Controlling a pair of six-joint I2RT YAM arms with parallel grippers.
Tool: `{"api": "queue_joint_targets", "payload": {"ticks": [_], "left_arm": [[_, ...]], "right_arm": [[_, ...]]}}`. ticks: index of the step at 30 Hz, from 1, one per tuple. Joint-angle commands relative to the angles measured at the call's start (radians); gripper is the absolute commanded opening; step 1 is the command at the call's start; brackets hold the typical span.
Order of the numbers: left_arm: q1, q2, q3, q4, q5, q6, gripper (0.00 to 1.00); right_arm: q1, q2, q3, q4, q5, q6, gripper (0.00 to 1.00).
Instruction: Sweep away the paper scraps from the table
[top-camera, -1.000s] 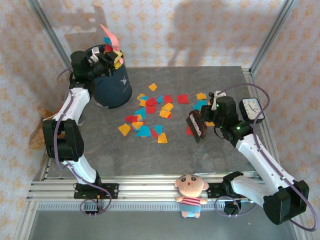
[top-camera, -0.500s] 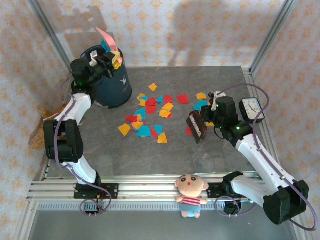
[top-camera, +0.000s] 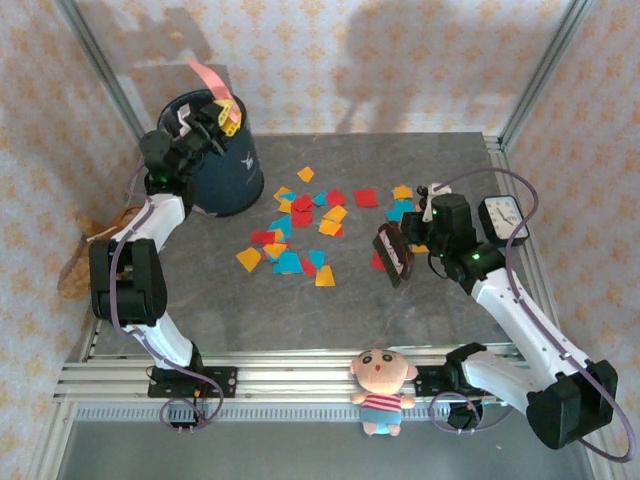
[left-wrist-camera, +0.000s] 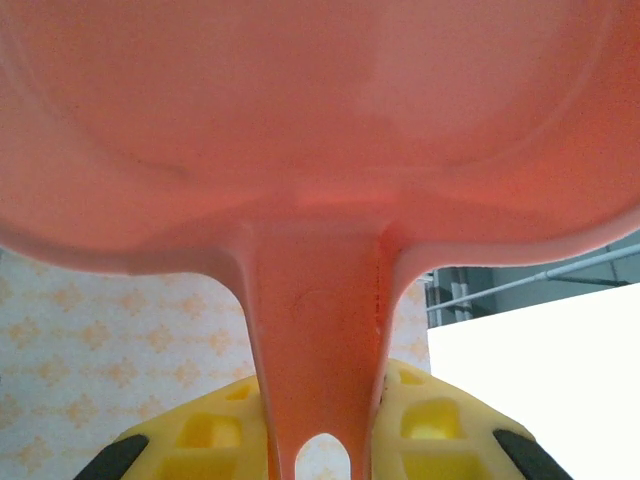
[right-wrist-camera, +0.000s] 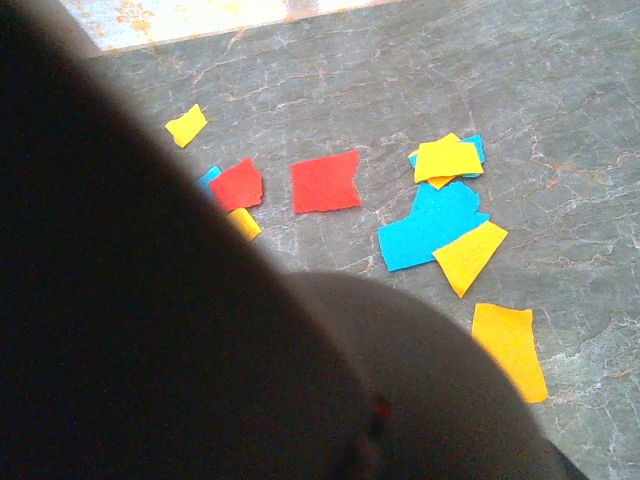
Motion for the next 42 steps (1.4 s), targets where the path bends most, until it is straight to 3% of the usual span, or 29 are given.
{"api": "queue_joint_targets", "payload": {"ticks": [1,5,8,11,16,21,30,39,42], "left_arm": [[0.009,-0.053,-0.006,0.085,-0.008,-0.013,0.00],[0.008,-0.082,0.019,-0.041,0.036,0.102,0.00],[0.007,-0.137,0.048,-0.275,0.078,0.299,0.00],[0.002,-0.200,0.118,-0.641,0.096,0.597,0.00],[-0.039,-0.245,0.314,-1.304,0.011,1.131,0.00],[-0.100,-0.247,0.418,-1.634,-0.101,1.422,0.00],[-0.223,-0.275,0.423,-1.906,-0.309,1.770,0.00],[-0.340,-0.359,0.274,-1.894,-0.415,1.931,0.00],[-0.408,-0.396,0.217,-1.860,-0.518,1.979,0.00]], "right_arm": [[0.005,-0.019,-0.004,0.031,0.001,0.016,0.00],[0.006,-0.026,-0.004,0.036,0.014,0.030,0.00],[0.005,-0.040,-0.007,0.044,0.025,0.047,0.00],[0.006,-0.050,-0.012,0.060,0.044,0.069,0.00],[-0.003,-0.051,-0.025,0.111,0.037,0.124,0.00],[-0.073,-0.035,-0.045,0.209,-0.032,0.223,0.00],[-0.148,0.097,-0.017,0.393,-0.052,0.346,0.00],[-0.265,0.292,0.077,0.489,-0.071,0.413,0.00],[-0.290,0.349,0.104,0.511,-0.080,0.426,0.00]]}}
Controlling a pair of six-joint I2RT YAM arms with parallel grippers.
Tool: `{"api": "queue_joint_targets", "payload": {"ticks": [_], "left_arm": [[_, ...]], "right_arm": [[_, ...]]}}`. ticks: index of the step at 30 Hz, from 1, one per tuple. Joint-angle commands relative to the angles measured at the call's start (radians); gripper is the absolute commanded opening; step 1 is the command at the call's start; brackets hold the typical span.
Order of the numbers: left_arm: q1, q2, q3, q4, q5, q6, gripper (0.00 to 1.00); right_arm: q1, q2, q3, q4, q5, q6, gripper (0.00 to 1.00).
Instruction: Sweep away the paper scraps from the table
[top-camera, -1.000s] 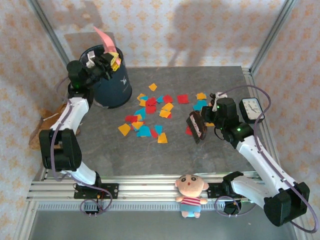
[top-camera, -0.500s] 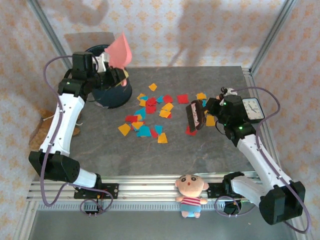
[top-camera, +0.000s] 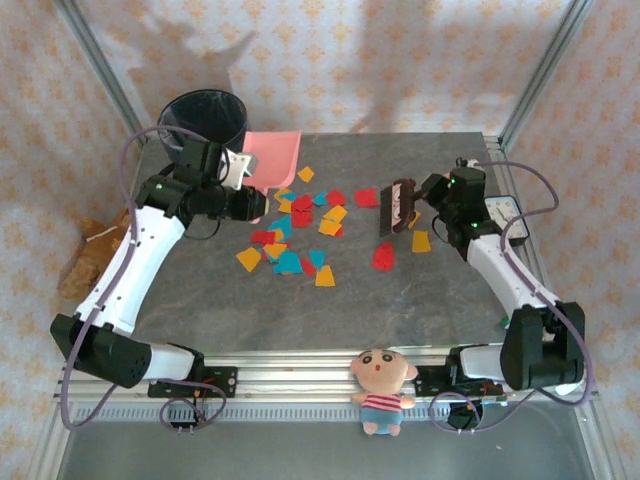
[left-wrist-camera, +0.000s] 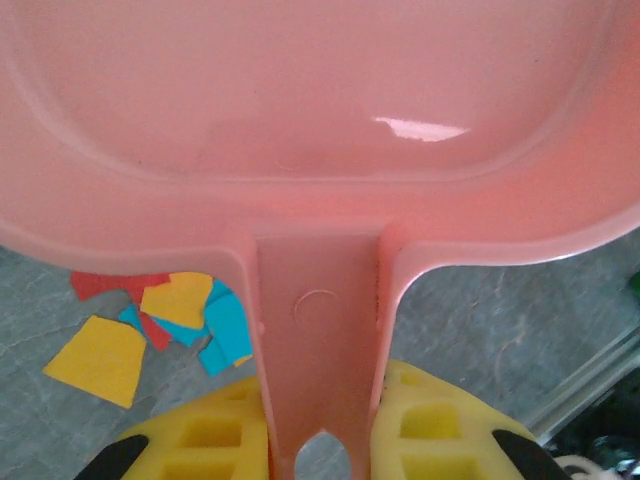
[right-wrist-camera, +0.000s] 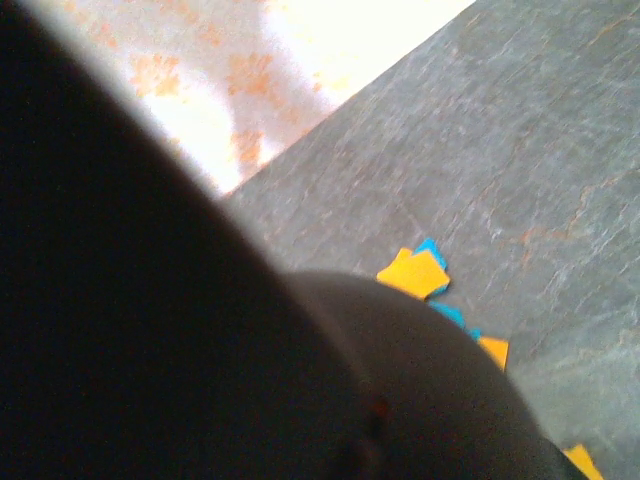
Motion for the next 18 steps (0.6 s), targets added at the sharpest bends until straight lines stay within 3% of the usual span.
{"api": "queue_joint_targets", "payload": {"ticks": [1,10,18], "left_arm": [[-0.064,-0.054,-0.058,0.023,-0.148,0.111,0.00],[-0.123,-0.076,-0.134,0.066,-0.156,0.198,0.00],[-0.221,-0.037,-0.151,0.037,-0.169,0.317,0.00]], "right_arm": [[-0.025,0.041,0.059,0.099,-0.015,0.052,0.00],[-0.089,0.183,0.120,0.138,-0.010,0.138,0.00],[-0.091,0.213,0.121,0.008,0.081,0.129,0.00]]}}
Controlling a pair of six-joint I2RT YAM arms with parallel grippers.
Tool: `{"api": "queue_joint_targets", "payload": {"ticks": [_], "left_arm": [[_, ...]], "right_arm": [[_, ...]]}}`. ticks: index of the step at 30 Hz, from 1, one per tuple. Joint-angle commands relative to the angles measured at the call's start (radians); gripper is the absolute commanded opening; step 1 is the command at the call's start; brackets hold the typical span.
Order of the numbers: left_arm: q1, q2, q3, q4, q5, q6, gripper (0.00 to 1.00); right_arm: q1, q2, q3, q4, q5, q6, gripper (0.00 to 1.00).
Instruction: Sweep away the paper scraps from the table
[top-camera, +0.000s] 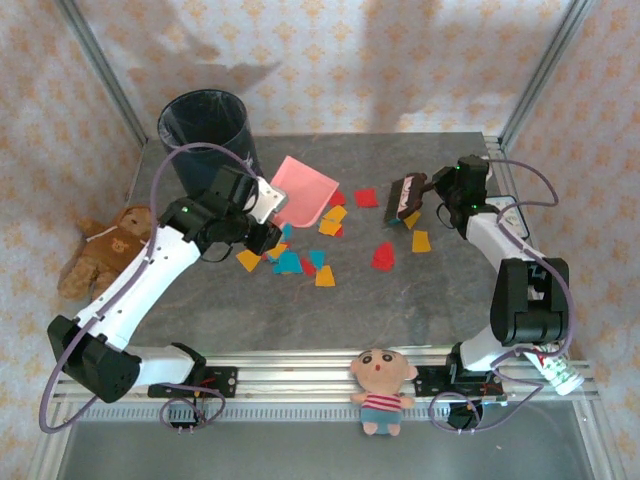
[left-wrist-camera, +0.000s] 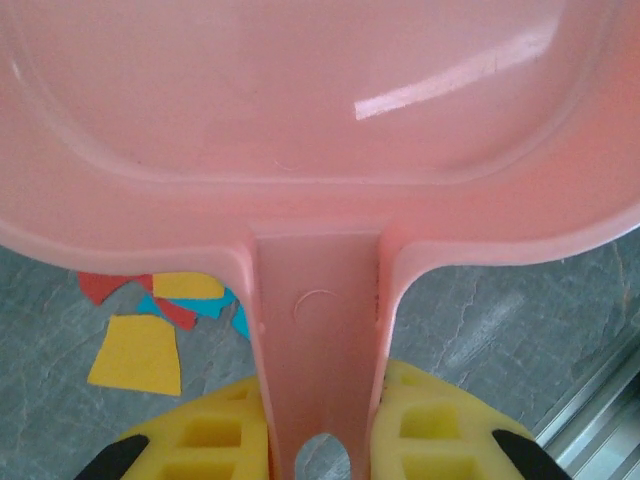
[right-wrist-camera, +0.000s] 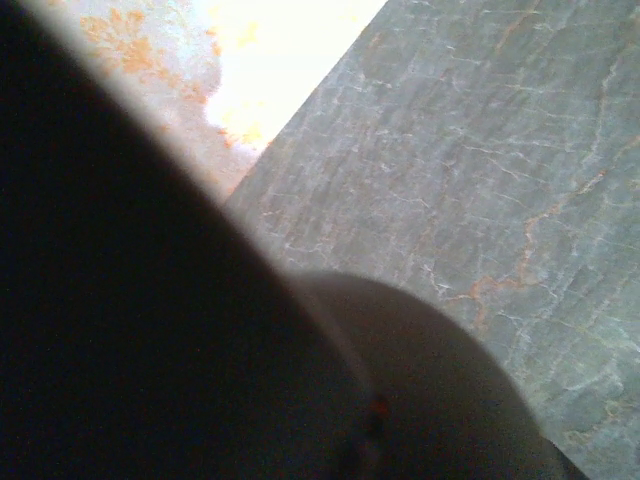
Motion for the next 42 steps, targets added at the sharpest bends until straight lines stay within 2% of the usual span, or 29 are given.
{"api": "queue_joint_targets", "payload": {"ticks": [1,15,21,27,33,39,42], "left_arm": [[-0.029,0.020,-0.004,0.002,-0.029,0.082,0.00],[-0.133,0.125,0.031,-0.048,-0.049,0.166,0.00],[-0.164,0.168,0.046,-0.076,-0.067,0.200,0.00],[-0.168,0.176,0.045,-0.095,-0.106,0.217,0.00],[-0.168,0.155,0.026,-0.089,-0.123,0.226,0.00],[-0.168,0.146,0.013,-0.087,-0.113,0.229,0.00],[-0.168,0.150,0.011,-0.094,-0.104,0.231,0.00]], "right_arm": [[-0.004,-0.012,0.024,-0.055,0.063,0.007,0.00],[-0.002,-0.226,-0.149,-0.242,0.084,0.012,0.00],[-0.002,-0.317,-0.177,-0.216,0.034,-0.044,0.00],[0.001,-0.358,-0.187,-0.124,-0.159,-0.198,0.00],[0.030,-0.377,-0.171,-0.143,-0.399,-0.342,0.00],[0.103,-0.337,-0.171,-0.199,-0.484,-0.470,0.00],[0.128,-0.319,-0.180,-0.214,-0.480,-0.513,0.00]]}}
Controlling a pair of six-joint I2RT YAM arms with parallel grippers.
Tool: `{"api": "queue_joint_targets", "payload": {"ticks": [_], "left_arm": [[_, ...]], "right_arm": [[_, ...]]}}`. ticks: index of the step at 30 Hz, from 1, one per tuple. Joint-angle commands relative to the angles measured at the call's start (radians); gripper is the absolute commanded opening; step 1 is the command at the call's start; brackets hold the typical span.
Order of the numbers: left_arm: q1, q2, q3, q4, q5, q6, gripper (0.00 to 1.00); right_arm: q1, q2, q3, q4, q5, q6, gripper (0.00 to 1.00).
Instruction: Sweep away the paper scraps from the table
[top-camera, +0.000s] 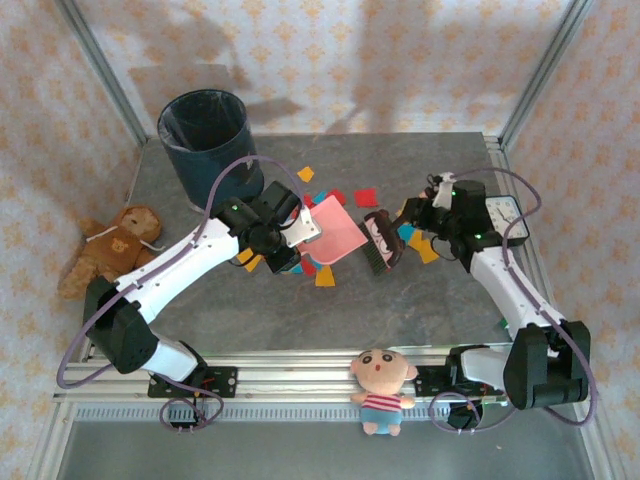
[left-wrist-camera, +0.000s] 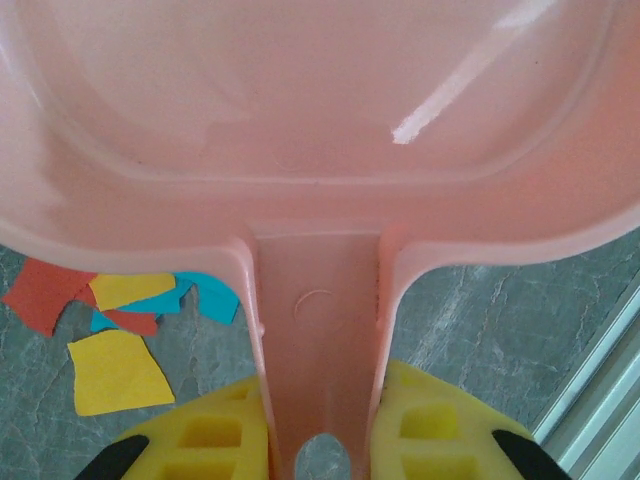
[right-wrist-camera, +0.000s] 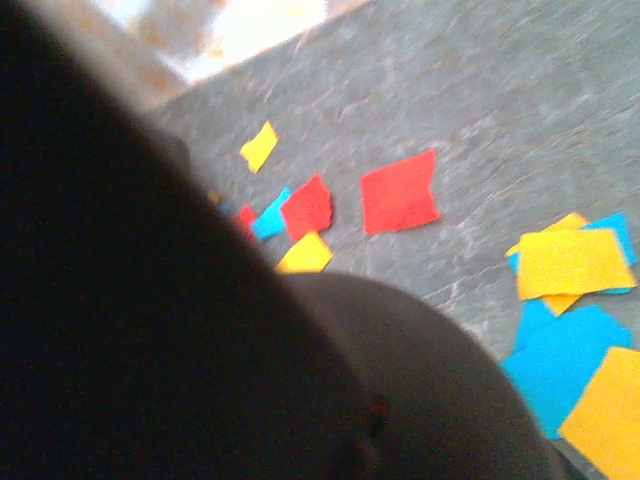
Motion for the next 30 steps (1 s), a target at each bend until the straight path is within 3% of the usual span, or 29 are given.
{"api": "queue_joint_targets", "payload": {"ticks": [1,16,30], "left_arm": [[-0.003,-0.027,-0.005,-0.024,-0.003,0.022,0.00],[-0.040,0.047,-0.004,-0.043,0.004,0.048,0.00],[-0.087,0.244,0.099,-0.087,-0.014,0.103,0.00]], "right_arm": [[0.020,0.015,-0.006,-0.011,-0.040,-0.101,0.00],[0.036,-0.085,-0.067,-0.013,0.397,-0.142,0.00],[0.035,-0.203,-0.034,-0.019,0.334,-0.045,0.00]]}}
